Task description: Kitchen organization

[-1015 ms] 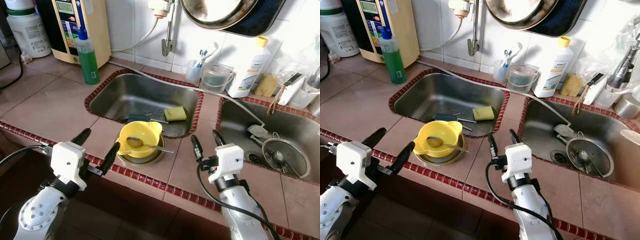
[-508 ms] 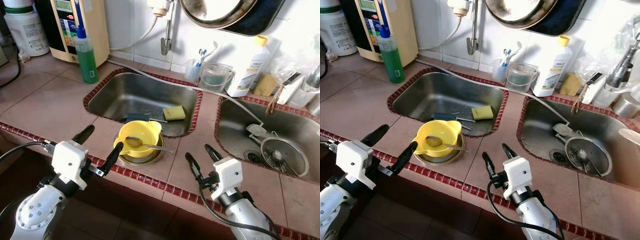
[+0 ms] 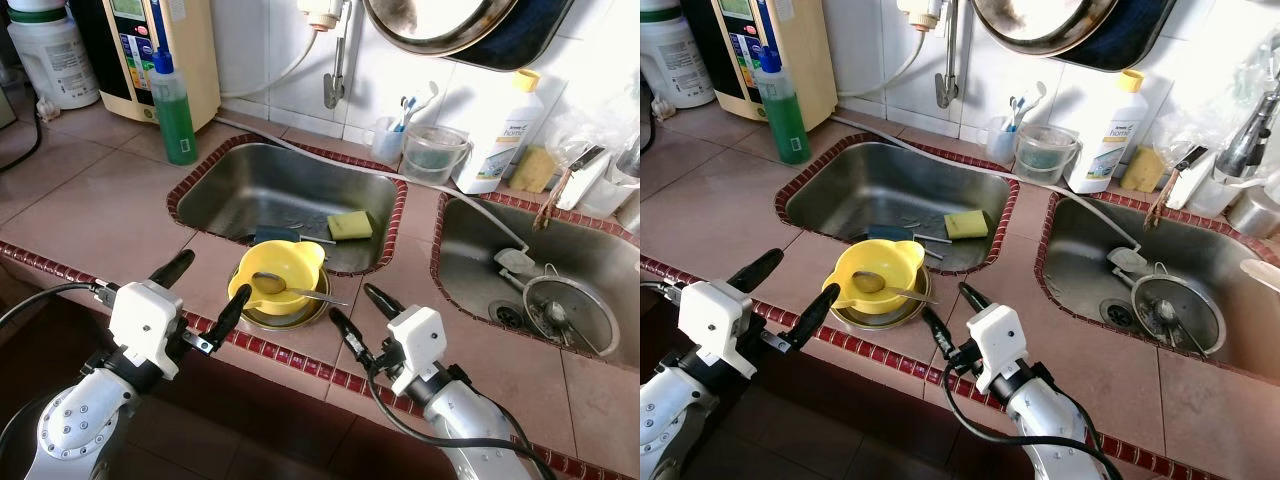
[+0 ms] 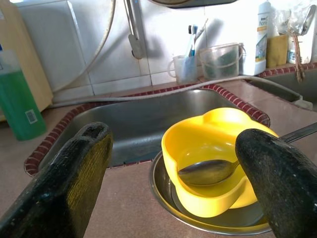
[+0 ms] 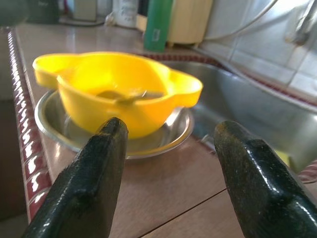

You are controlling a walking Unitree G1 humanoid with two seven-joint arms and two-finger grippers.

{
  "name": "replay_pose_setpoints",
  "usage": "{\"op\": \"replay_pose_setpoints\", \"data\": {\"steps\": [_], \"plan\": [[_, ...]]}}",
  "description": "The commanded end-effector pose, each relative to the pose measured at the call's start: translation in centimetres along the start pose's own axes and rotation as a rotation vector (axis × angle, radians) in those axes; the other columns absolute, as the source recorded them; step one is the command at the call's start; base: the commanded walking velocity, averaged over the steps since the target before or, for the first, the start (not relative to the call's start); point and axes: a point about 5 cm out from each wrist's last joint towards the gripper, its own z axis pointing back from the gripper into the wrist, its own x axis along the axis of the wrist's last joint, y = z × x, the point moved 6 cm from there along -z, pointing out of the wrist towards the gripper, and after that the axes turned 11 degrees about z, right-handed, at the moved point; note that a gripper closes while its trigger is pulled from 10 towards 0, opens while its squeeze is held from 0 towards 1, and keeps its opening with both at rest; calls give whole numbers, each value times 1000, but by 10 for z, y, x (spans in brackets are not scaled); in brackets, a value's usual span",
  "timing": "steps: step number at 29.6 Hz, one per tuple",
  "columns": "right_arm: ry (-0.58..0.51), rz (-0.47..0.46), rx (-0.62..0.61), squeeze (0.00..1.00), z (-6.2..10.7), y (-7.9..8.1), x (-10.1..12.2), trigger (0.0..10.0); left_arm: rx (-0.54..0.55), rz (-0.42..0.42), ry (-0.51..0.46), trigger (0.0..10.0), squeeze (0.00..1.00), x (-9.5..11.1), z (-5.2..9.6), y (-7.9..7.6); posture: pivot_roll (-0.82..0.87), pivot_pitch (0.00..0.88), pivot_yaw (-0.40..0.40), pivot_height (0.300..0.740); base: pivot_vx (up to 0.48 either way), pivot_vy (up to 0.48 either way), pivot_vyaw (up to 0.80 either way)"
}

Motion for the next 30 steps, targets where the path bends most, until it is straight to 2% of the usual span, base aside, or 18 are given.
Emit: {"op": "replay_pose_setpoints", "data": {"steps": [1,3,8,12,17,18,21,22,24,25,26,30], "plan": [[7,-2,17,0,-1,0,-2,10000,-5,-20,-18,10000,0,7,-1,-1,-119,87,-60,740,0,0,0],[5,-15,57,0,-2,6,-3,10000,-5,-20,-19,10000,0,7,0,-2,-117,87,-63,740,0,0,0],[-17,-11,65,0,-7,6,0,10000,-2,-19,-21,10000,0,7,-1,-3,-111,87,-66,740,0,0,0],[-64,-6,90,0,-14,6,12,10000,-2,-19,-23,10000,0,7,-2,-3,-107,84,-67,740,0,0,0],[-71,-4,109,0,-13,9,13,10000,-1,-20,-27,10000,0,8,-2,-3,-104,74,-72,740,0,0,0],[-73,-1,121,0,-11,12,14,8784,-2,-20,-29,10000,0,8,-3,-4,-104,74,-72,740,0,0,0],[-77,6,129,0,-9,15,14,8549,-3,-19,-30,10000,0,8,-3,-4,-107,69,-74,740,0,0,0],[-81,9,131,0,-9,15,16,6588,-4,-18,-31,10000,0,8,-4,-4,-107,69,-74,740,0,0,0],[-87,13,134,0,-8,17,17,1882,-7,-17,-31,10000,0,7,-5,-5,-112,64,-77,740,0,0,0],[-89,13,135,0,-8,17,18,1882,-8,-16,-31,10000,0,7,-5,-5,-112,64,-77,740,0,0,0],[-91,15,135,0,-7,17,18,0,-9,-16,-32,10000,0,7,-6,-6,-112,64,-77,740,0,0,0],[-100,29,132,0,-7,16,20,0,-11,-14,-33,10000,0,6,-7,-6,-115,61,-77,740,0,0,0]]}}
